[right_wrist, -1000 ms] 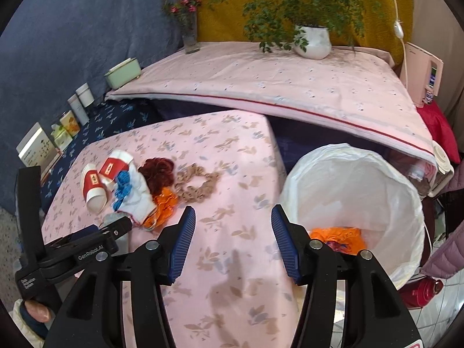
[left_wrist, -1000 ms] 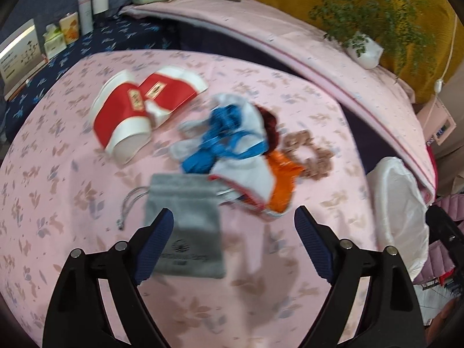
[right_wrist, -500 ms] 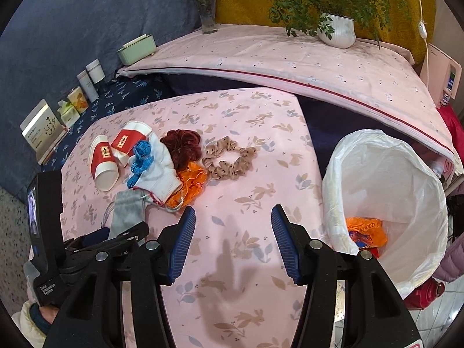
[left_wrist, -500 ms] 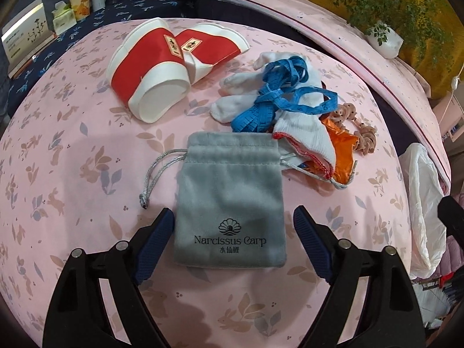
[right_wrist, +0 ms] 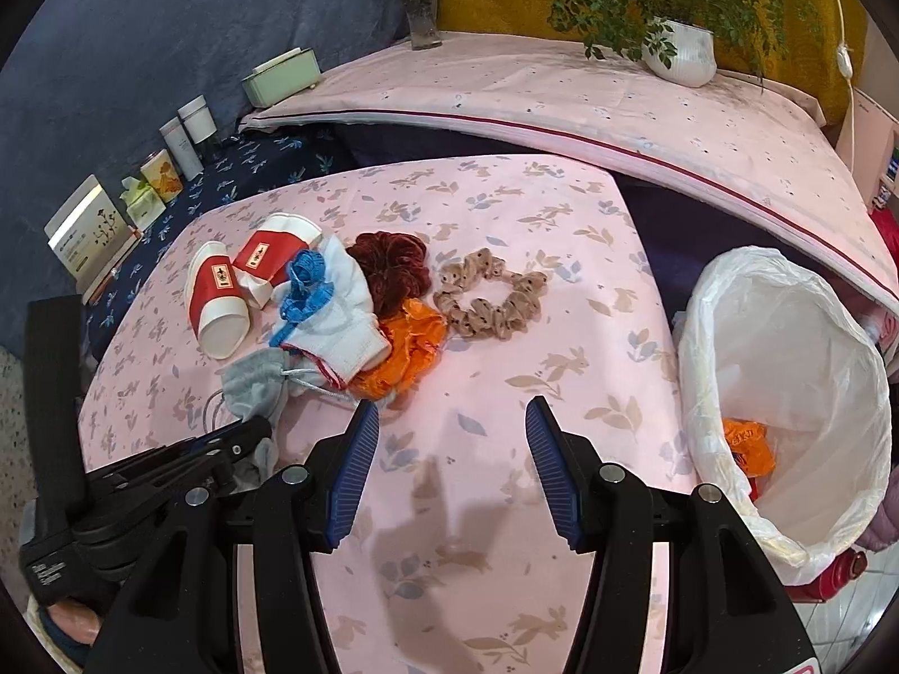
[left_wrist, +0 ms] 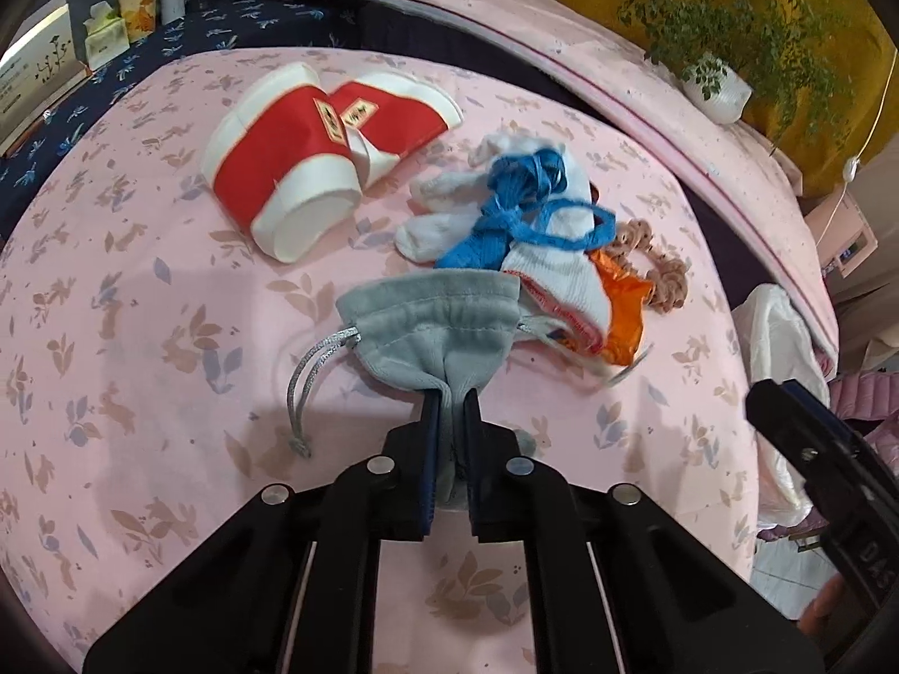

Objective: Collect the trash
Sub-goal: 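Grasp the grey drawstring pouch with the left tool while the right tool grasps the blue ribbon, then carry the grey pouch and blue ribbon over the wastebasket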

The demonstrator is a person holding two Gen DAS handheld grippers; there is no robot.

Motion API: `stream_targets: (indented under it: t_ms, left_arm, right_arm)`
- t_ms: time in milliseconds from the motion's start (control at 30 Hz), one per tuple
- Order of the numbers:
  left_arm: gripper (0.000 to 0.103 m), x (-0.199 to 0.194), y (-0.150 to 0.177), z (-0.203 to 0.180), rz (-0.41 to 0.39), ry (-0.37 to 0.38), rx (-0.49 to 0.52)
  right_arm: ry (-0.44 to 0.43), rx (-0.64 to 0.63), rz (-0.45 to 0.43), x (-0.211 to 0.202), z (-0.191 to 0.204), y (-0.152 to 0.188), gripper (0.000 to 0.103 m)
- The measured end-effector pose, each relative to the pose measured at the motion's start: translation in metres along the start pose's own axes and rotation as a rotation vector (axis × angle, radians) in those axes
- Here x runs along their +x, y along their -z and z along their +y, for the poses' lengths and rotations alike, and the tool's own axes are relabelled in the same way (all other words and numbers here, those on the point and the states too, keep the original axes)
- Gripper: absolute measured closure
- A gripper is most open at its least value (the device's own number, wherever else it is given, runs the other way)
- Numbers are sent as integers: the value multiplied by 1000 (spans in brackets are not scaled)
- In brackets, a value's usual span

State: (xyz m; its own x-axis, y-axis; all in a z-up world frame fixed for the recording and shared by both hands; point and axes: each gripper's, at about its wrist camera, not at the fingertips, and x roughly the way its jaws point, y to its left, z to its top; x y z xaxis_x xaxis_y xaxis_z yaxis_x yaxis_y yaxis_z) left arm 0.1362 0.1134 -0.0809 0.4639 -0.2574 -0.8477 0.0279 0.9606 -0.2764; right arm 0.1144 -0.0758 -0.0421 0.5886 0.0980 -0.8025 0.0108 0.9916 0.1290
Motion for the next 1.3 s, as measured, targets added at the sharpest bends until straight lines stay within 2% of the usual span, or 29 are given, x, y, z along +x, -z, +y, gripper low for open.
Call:
stream_targets:
  t_ms: [100, 333, 467, 733, 800, 967, 1033, 1067, 1100, 1300]
  left_arm:
    - [95, -15, -6, 7, -29, 12, -15]
    - [95, -44, -28, 26, -105, -16, -49]
    - [95, -56, -43, 46, -141, -31, -80]
    - [95, -62, -68, 73, -173, -35, -131]
    - [95, -60, -71, 75, -171, -35, -127]
    - [95, -50, -73, 75, -154, -31, -122]
    - [95, -48, -73, 75, -150, -30, -124]
    - [95, -47, -72, 75, -148, -30, -123]
    - [95, -46, -72, 75, -147, -31, -122]
    - [95, -47, -71, 69, -146, -30, -117]
  right_arm:
    - [-25, -2, -1, 4, 9, -8, 49]
    - [-83, -17, 3, 23, 42, -32, 49]
    - [-114, -27, 16, 38, 62, -44, 54]
    - [-113, -44, 54, 76, 89, -61, 60]
    - [-108, -51, 72, 86, 94, -63, 67]
    - [-99, -57, 119, 110, 97, -57, 74]
    - [-111, -55, 119, 111, 96, -55, 80]
    - [-115, -59, 117, 110, 96, -55, 87]
    - [-117, -63, 118, 109, 96, -55, 99]
    - [-164, -41, 87, 89, 85, -59, 100]
